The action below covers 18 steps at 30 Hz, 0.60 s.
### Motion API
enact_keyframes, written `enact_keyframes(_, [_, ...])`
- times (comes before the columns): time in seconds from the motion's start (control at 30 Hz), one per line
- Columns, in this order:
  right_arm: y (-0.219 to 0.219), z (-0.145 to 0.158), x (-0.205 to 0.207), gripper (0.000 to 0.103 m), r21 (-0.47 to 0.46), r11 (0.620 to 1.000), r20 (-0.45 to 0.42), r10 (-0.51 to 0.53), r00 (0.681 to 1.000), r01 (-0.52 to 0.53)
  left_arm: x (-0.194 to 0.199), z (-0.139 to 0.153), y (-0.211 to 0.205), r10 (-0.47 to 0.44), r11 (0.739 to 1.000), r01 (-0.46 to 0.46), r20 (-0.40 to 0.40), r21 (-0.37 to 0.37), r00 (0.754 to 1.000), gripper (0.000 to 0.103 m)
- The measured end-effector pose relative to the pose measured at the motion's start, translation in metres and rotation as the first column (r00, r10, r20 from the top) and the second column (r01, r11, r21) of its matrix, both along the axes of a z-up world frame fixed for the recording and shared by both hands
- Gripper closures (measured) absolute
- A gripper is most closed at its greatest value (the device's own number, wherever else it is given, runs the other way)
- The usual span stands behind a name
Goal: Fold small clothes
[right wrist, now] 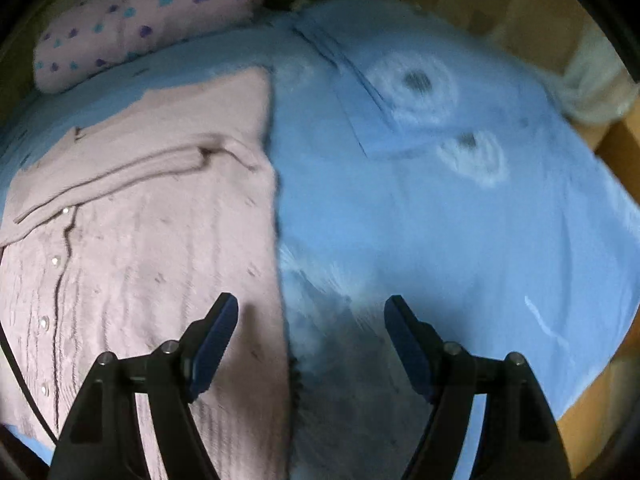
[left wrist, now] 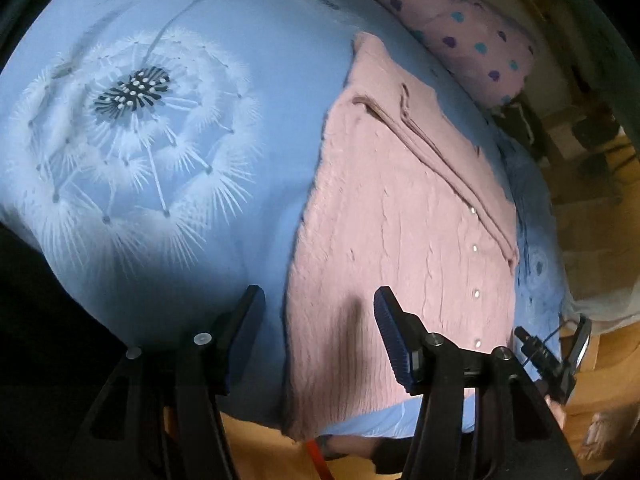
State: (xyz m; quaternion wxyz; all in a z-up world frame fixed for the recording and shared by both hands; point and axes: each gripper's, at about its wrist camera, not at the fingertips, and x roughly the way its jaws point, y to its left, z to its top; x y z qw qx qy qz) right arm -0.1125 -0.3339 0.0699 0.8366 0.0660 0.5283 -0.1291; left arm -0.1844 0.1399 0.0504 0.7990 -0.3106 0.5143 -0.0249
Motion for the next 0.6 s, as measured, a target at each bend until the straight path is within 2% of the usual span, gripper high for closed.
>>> enact_keyframes(0.13, [-0.008,-0.008,-0.010,0.024,0.129,0.992,-0.005,-0.013,1.000,0.014,-0.019,0.001,-0.014,0.018,0.998,-0.020,0.041,0.053,0.999,0.068])
enact_keyframes(0.23, [-0.004,-0.023,-0.018,0.024,0.136,0.991,-0.048,-0.002,0.999,0.009,-0.049,-0.001,-0.021,0.071,0.994,-0.080,0.122,0.074,0.990,0.068])
enact_keyframes(0.33, [0.005,-0.026,-0.028,0.023,0.106,0.994,-0.035,0.020,0.999,-0.017,-0.056,-0.002,-0.023,0.065,0.994,-0.074,0.113,0.081,0.992,0.068])
enact_keyframes(0.4, [0.007,-0.028,-0.038,0.019,0.142,0.990,-0.015,-0.006,1.000,0.008,-0.060,-0.002,-0.024,0.079,0.994,-0.087,0.106,0.068,0.991,0.068])
enact_keyframes(0.47, [0.008,-0.030,-0.053,0.016,0.163,0.986,0.029,-0.036,0.999,0.031,-0.064,-0.002,-0.031,0.076,0.990,-0.087,0.102,0.109,0.992,0.068])
enact_keyframes(0.57, [0.015,-0.031,-0.066,0.014,0.142,0.989,0.063,-0.048,0.997,0.038,-0.061,-0.002,-0.051,0.007,0.969,-0.027,0.081,0.246,0.997,0.068])
enact_keyframes(0.6, [0.017,-0.031,-0.070,0.014,0.131,0.990,0.071,-0.054,0.996,0.044,-0.061,-0.003,-0.051,0.005,0.967,-0.026,0.080,0.255,0.997,0.068])
